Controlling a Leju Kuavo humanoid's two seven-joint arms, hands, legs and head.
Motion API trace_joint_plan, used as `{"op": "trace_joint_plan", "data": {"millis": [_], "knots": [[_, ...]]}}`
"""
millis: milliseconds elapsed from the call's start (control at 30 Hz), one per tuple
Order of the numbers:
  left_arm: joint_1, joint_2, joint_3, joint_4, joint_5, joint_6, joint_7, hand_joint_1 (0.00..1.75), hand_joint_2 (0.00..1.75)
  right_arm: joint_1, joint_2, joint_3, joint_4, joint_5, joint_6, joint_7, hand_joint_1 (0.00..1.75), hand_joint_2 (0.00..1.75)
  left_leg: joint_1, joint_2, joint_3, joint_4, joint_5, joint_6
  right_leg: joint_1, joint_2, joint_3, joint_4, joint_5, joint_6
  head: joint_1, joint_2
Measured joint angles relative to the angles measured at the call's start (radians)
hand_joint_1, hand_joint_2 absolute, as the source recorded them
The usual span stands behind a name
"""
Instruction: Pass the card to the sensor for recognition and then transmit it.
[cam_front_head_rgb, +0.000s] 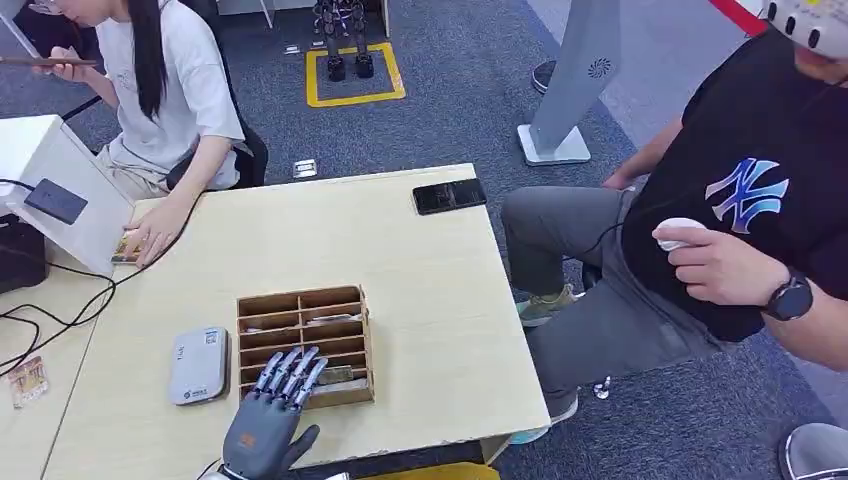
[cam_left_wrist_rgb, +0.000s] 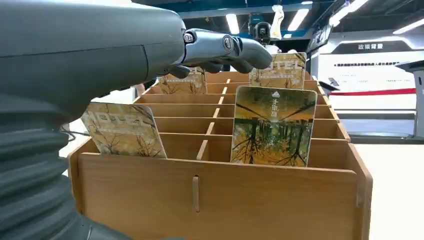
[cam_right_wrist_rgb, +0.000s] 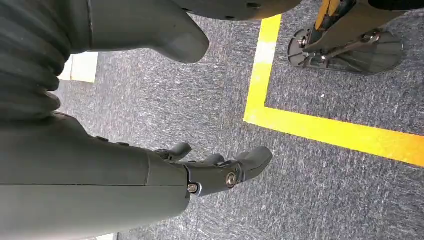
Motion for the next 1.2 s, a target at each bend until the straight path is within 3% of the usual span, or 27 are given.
{"op": "trace_joint_plan", "data": {"millis": [633,1200], "knots": [[0.007,-0.008,0.085,-0.026,-0.026,-0.013,-0.004,0.0,1.75,0.0,0.0,0.0,0.0,-0.006,-0.006,-0.006,0.0,1.75,0.0,0.0,0.0,0.0,0.0,0.0,0.0,0.0,0.0,0.0,0.0,0.0,0.0,0.0],[0.007,-0.027,0.11,-0.026,-0.035,-0.018,-0.005,0.0,1.75,0.0,0.011,0.0,0.0,-0.014,-0.016,-0.001,0.0,1.75,0.0,0.0,0.0,0.0,0.0,0.0,0.0,0.0,0.0,0.0,0.0,0.0,0.0,0.0]]}}
